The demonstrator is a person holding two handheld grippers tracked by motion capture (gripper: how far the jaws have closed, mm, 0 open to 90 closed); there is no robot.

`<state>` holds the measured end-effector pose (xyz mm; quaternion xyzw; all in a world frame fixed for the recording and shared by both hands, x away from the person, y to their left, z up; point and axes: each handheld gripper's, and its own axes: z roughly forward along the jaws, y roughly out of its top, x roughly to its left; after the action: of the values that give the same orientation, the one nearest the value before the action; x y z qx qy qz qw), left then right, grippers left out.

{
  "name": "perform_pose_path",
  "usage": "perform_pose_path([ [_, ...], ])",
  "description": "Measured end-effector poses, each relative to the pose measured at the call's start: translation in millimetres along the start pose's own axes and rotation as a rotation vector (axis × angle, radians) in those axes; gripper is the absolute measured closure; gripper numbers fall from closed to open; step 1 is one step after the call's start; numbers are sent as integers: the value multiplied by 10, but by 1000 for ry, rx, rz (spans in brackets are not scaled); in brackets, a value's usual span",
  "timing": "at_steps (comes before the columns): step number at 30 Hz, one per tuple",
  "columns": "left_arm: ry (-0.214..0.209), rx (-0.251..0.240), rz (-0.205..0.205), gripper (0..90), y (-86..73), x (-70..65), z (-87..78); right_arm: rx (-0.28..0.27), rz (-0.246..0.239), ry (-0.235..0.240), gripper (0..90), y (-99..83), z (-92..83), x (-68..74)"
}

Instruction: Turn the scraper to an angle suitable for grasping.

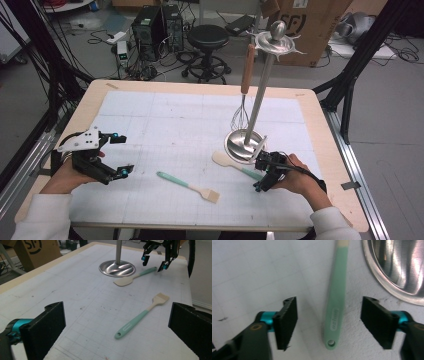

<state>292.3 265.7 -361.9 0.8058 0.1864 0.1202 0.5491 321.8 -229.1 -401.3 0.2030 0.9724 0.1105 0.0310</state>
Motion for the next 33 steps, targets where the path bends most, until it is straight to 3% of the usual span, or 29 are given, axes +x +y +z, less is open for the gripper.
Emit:
perform_pose_path([
  [11,-3,-2,1,16,1,-2,6,48,13,22,592,28,46,-29],
  [14,0,-2,-1,16,0,0,5,64,3,-8,680,41,51,-32],
  [15,0,-2,-1,16,0,0,5,74,7,-6,691,53,52,-23],
  [16,0,-2,-1,17,0,0,6,90,-25,-22,690,63,59,-32],
  [19,0,0,1,17,0,-1,7,127,-56,-41,698,131,78,7],
  [22,-3,-5,2,17,4,-14,0,152,-37,-38,726,165,84,29],
  [23,-4,-5,5,16,6,-14,-5,160,-52,-43,732,175,86,29],
  [24,-4,-5,6,16,6,-15,-7,161,-30,-48,735,184,89,51],
  [25,-3,-6,6,16,6,-17,-8,170,-58,-60,737,188,89,42],
  [26,-2,-7,5,17,6,-19,-9,175,-37,-62,740,198,88,66],
  [30,-2,-5,7,16,6,-23,-11,168,-52,-71,745,184,81,68],
  [33,-3,-3,5,17,4,-17,-6,127,-38,-65,746,150,70,72],
])
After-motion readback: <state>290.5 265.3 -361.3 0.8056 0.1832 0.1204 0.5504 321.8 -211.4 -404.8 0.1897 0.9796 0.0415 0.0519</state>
